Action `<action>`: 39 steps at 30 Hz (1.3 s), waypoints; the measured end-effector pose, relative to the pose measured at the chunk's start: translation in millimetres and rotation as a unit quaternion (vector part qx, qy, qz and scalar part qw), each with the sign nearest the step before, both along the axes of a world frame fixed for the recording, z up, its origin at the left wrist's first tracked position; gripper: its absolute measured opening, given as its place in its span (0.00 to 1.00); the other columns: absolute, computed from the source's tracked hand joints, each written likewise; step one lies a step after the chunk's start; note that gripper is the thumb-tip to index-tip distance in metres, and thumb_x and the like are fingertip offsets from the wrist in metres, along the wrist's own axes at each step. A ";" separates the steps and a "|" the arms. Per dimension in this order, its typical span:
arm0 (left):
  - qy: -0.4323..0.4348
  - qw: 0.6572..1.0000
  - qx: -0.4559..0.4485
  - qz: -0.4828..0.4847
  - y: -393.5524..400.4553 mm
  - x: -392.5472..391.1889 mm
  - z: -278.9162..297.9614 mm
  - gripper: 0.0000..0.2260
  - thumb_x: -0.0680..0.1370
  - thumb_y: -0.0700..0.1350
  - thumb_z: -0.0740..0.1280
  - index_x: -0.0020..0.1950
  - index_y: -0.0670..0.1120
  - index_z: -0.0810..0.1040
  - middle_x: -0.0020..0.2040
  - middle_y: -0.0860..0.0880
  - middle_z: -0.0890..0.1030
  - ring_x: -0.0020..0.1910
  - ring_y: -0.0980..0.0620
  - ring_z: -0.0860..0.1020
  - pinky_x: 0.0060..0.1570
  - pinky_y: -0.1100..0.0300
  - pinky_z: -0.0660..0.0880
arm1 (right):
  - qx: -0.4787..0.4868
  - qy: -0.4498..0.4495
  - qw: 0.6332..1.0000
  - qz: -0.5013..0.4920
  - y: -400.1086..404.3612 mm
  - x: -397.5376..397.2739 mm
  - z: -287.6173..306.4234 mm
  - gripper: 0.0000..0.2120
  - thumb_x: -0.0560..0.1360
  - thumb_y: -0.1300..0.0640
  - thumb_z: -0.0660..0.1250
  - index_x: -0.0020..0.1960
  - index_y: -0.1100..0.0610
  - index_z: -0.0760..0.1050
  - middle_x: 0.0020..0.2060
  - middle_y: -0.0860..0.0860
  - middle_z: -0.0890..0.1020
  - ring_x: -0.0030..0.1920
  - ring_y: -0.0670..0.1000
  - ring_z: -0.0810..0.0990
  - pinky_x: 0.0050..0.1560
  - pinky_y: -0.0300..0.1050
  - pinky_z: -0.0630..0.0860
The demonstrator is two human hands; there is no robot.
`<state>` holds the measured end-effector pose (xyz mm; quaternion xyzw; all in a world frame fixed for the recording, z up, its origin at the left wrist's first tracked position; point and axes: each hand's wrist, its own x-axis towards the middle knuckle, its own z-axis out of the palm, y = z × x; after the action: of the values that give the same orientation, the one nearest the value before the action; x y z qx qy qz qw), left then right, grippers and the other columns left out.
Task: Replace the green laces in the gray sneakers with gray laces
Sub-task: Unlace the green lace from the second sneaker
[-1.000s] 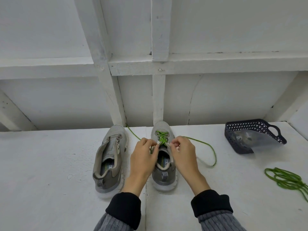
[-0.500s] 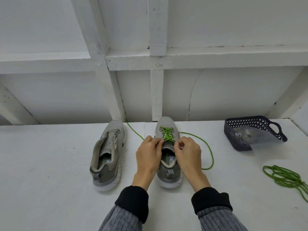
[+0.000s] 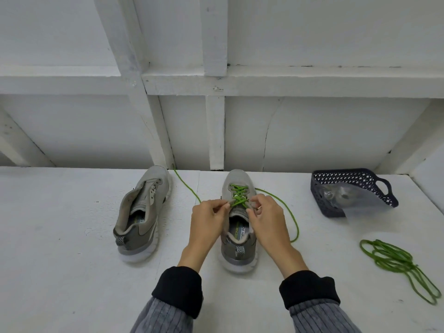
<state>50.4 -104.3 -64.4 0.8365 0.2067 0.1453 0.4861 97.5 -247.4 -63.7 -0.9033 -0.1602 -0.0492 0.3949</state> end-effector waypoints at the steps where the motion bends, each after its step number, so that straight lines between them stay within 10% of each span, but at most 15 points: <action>1: -0.003 1.000 -0.026 0.003 1.2 0.0 -0.8 0.07 0.78 0.44 0.70 0.53 0.48 0.86 0.42 0.56 0.84 0.41 0.64 0.80 0.44 0.74 0.74 | -0.013 -0.024 0.999 0.025 1.3 0.8 1.7 0.09 0.77 0.60 0.67 0.57 0.55 0.76 0.51 0.48 0.77 0.51 0.47 0.75 0.49 0.36 0.69; 10: -0.023 0.988 -0.151 0.019 9.4 -6.1 -10.6 0.05 0.76 0.43 0.72 0.45 0.53 0.86 0.37 0.55 0.85 0.40 0.60 0.83 0.48 0.56 0.82 | -0.075 -0.073 0.982 0.159 17.5 10.4 5.3 0.03 0.77 0.61 0.65 0.50 0.55 0.75 0.46 0.47 0.76 0.46 0.44 0.72 0.44 0.34 0.67; 13: -0.035 0.985 -0.170 0.014 11.9 -7.9 -12.9 0.08 0.77 0.44 0.72 0.43 0.58 0.85 0.39 0.56 0.86 0.42 0.59 0.83 0.50 0.51 0.82 | 0.126 0.007 0.992 0.009 21.2 12.2 1.2 0.04 0.78 0.62 0.64 0.45 0.55 0.74 0.41 0.50 0.78 0.35 0.41 0.75 0.38 0.31 0.70; 16: -0.043 0.983 -0.180 0.004 10.6 -8.1 -12.6 0.06 0.77 0.45 0.72 0.47 0.56 0.86 0.41 0.57 0.86 0.44 0.60 0.83 0.51 0.51 0.82 | 0.325 0.163 0.917 -0.165 20.3 12.2 -3.2 0.03 0.79 0.63 0.62 0.47 0.57 0.71 0.44 0.58 0.80 0.30 0.46 0.77 0.34 0.41 0.75; 22: -0.053 0.981 -0.188 -0.008 10.7 -8.1 -15.2 0.05 0.77 0.45 0.72 0.50 0.53 0.86 0.43 0.57 0.86 0.45 0.59 0.84 0.52 0.51 0.82 | 0.044 -0.050 0.998 0.023 18.2 3.8 7.9 0.18 0.74 0.66 0.62 0.62 0.53 0.72 0.55 0.45 0.73 0.52 0.43 0.72 0.49 0.35 0.71; 29: -0.073 0.989 -0.131 -0.003 9.2 -9.1 -14.0 0.06 0.77 0.44 0.71 0.52 0.49 0.86 0.42 0.57 0.86 0.44 0.63 0.83 0.49 0.63 0.80 | -0.049 -0.057 0.990 0.119 23.9 12.6 -1.1 0.06 0.78 0.61 0.65 0.50 0.54 0.79 0.48 0.49 0.80 0.50 0.48 0.76 0.52 0.42 0.74; 33: -0.078 0.990 -0.114 0.023 18.1 -9.0 -11.2 0.05 0.76 0.44 0.73 0.50 0.50 0.86 0.39 0.60 0.84 0.42 0.65 0.81 0.44 0.73 0.75 | 0.187 0.019 0.982 0.002 28.8 12.4 5.2 0.06 0.79 0.62 0.62 0.45 0.55 0.73 0.42 0.51 0.80 0.43 0.49 0.80 0.48 0.42 0.79; 36: -0.059 0.992 -0.114 -0.005 23.3 -12.3 -8.7 0.03 0.75 0.46 0.74 0.45 0.55 0.85 0.38 0.59 0.85 0.41 0.65 0.82 0.46 0.68 0.78 | 0.435 0.143 0.889 -0.028 25.2 10.5 14.1 0.04 0.83 0.59 0.56 0.49 0.56 0.67 0.44 0.56 0.81 0.46 0.53 0.84 0.50 0.48 0.81; 39: -0.053 0.992 -0.111 -0.031 22.7 -16.6 -6.5 0.02 0.73 0.49 0.75 0.43 0.55 0.84 0.39 0.60 0.85 0.42 0.64 0.82 0.47 0.68 0.78 | 0.376 0.163 0.912 0.005 21.8 9.6 14.8 0.04 0.83 0.59 0.56 0.49 0.55 0.67 0.33 0.52 0.77 0.32 0.49 0.78 0.40 0.48 0.80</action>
<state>33.8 -81.6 -70.9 0.7743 0.1693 0.1508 0.5908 107.1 -225.6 -48.9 -0.6827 -0.0680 0.0437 0.7262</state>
